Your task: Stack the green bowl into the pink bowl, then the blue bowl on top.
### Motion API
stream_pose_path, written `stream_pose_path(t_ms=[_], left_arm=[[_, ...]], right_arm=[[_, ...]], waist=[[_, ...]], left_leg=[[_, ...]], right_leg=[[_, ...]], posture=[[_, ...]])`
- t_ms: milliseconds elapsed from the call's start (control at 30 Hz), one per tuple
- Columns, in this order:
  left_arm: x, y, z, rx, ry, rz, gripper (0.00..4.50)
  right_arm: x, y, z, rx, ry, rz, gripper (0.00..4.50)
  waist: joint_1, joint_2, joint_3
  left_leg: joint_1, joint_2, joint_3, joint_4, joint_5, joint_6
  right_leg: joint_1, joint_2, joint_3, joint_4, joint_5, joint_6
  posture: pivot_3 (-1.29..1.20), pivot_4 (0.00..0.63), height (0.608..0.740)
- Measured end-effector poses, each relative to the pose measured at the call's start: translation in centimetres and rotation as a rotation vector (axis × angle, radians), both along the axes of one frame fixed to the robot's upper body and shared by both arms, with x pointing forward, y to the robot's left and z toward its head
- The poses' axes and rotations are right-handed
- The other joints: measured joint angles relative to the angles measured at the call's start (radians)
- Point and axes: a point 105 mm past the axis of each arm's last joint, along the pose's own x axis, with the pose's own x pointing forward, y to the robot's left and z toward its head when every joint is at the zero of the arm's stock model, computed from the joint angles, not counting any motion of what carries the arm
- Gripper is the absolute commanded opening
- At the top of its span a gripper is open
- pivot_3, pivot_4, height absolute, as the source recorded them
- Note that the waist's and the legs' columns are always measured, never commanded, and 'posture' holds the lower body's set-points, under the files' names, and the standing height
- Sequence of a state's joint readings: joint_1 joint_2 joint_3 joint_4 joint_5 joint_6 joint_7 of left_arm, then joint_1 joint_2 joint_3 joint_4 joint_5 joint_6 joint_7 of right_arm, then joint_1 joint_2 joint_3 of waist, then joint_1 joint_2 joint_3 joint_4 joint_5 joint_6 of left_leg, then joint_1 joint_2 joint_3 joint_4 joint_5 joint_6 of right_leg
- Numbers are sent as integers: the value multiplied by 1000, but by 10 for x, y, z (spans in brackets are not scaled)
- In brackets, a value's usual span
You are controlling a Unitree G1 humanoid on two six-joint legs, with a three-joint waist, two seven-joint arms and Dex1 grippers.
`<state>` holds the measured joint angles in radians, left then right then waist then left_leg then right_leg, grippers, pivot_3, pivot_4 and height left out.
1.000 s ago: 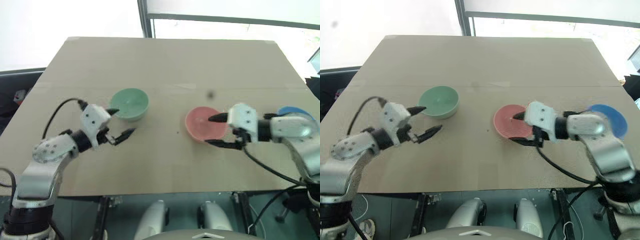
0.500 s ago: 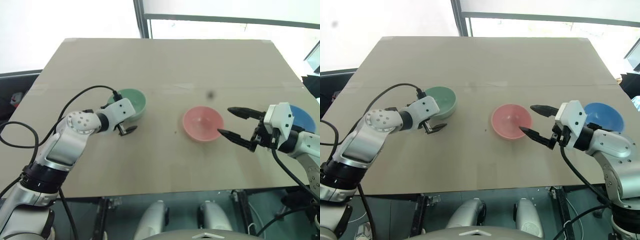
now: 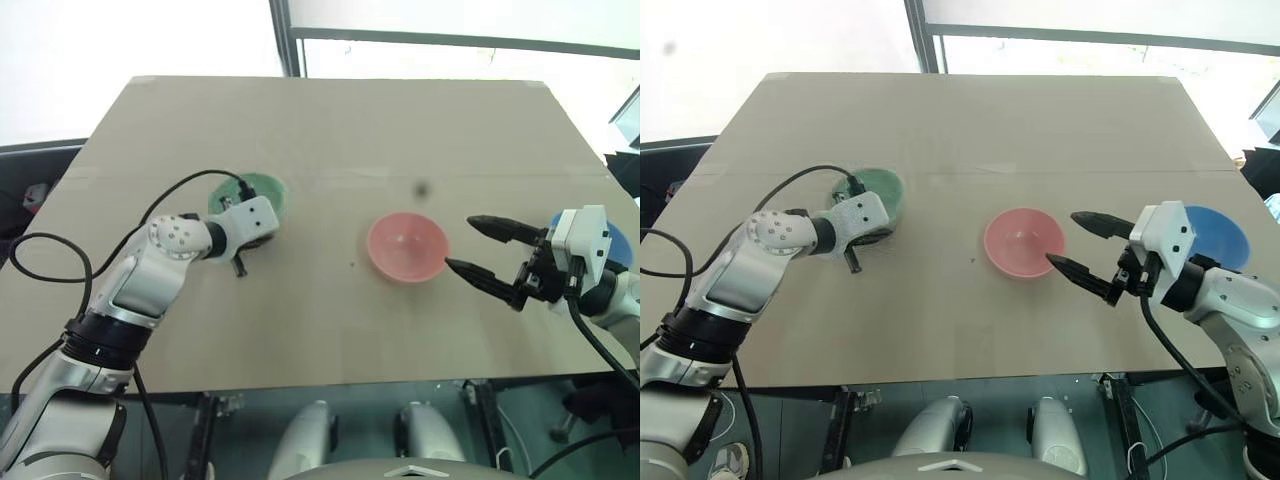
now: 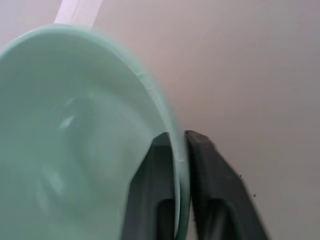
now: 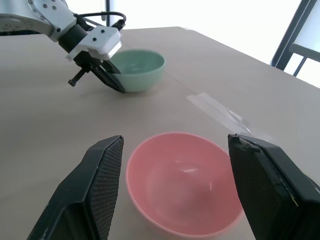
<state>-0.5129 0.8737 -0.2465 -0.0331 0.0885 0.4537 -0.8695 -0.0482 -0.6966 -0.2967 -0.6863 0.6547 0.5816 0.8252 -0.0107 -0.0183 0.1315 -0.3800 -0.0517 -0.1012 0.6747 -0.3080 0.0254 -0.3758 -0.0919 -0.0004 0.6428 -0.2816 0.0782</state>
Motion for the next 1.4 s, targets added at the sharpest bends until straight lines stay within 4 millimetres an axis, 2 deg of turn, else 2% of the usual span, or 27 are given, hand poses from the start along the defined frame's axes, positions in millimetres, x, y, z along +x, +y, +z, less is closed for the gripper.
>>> stream_pose_path(t_ms=[133, 433, 500, 600, 700, 800, 900, 967, 1000, 1167, 1267, 1333, 1367, 1400], left_arm=[[0, -1, 0, 4, 8, -11, 0], [0, -10, 3, -21, 16, -50, 0], [-5, -33, 13, -95, 18, -138, 0], [-17, -76, 41, -175, -24, -336, 0], [-30, -115, 66, -198, -83, -545, 0], [-39, -147, 66, -201, -69, -701, 0], [-44, -159, 56, -189, -15, -800, 0], [-48, -171, 51, -186, 37, -902, 822], [-49, -175, 51, -187, 36, -928, 983], [-43, -187, 49, -208, 0, -1002, 3171], [-38, -181, 57, -281, 7, -958, 3171], [-32, -164, 68, -336, 15, -893, 3171], [-30, -146, 77, -418, 59, -811, 3171], [-30, -138, 80, -479, 84, -777, 3171]], right_arm=[[-3, 2, 2, 16, 13, 28, 4426], [2, -1, 8, -7, -50, -19, 4426], [3, -3, 6, -20, -58, -39, 4426], [4, -9, 5, -24, -69, -78, 4426], [6, -26, 3, -23, -71, -178, 4426], [4, -40, -1, -34, -62, -259, 4426], [0, -46, -5, -44, -51, -297, 4426], [-4, -48, -6, -54, -56, -320, 4500], [-6, -47, -6, -55, -57, -320, 4500], [-9, -45, -6, -62, -62, -343, 4500], [-9, -48, -15, -68, -1, -378, 4500], [-7, -52, -21, -109, 27, -410, 4500], [-4, -60, -26, -156, 46, -451, 4500], [0, -66, -29, -185, 57, -483, 4500]], waist=[[-1, 0, 0], [1, 0, 0], [3, -1, 0], [7, -1, 0], [12, -1, 0], [14, -1, 0], [7, -1, 0], [3, -1, 0], [3, -1, 0], [0, -2, 0], [-1, -2, 0], [-7, -1, 0], [-8, -1, 0], [-7, -1, -1]], left_leg=[[0, 0, 0, 0, 0, 0], [0, 0, 0, 1, 0, 0], [-2, 0, -1, 2, 0, 0], [-3, 0, -3, 5, 0, 0], [-3, -1, -3, 6, 0, 0], [-2, -1, -1, 8, 0, 0], [0, -1, 0, 8, 0, 0], [0, -1, 0, 9, 0, 0], [0, -1, 0, 10, 0, 0], [1, -1, -1, 10, 0, 1], [0, 0, -1, 9, 0, 1], [0, 0, -1, 9, 0, 1], [1, 1, -1, 9, 0, 1], [1, 1, -1, 9, 0, 1]], right_leg=[[0, 0, 0, 0, 0, 0], [0, 0, 0, 0, 0, 0], [0, 0, -1, 0, 0, 0], [0, 0, -2, 0, 0, 0], [2, 0, -2, 0, 0, 0], [4, 0, -1, 0, 0, 0], [5, 2, -1, 0, 0, 0], [6, 3, -1, 0, 0, 0], [7, 3, -1, 0, 0, 0], [7, 3, 0, 0, 0, 0], [7, 3, -1, 0, 0, 0], [6, 3, 0, 1, 0, 0], [6, 3, 0, 0, 0, 1], [6, 3, 0, 0, 0, 1]], posture=[[0, 150, 740], [0, 150, 740], [0, 150, 740], [0, 150, 740], [0, 150, 740], [0, 150, 740], [0, 150, 740], [0, 150, 740], [0, 150, 740], [0, 150, 740], [0, 150, 740], [0, 150, 740], [0, 150, 740], [0, 150, 740]])
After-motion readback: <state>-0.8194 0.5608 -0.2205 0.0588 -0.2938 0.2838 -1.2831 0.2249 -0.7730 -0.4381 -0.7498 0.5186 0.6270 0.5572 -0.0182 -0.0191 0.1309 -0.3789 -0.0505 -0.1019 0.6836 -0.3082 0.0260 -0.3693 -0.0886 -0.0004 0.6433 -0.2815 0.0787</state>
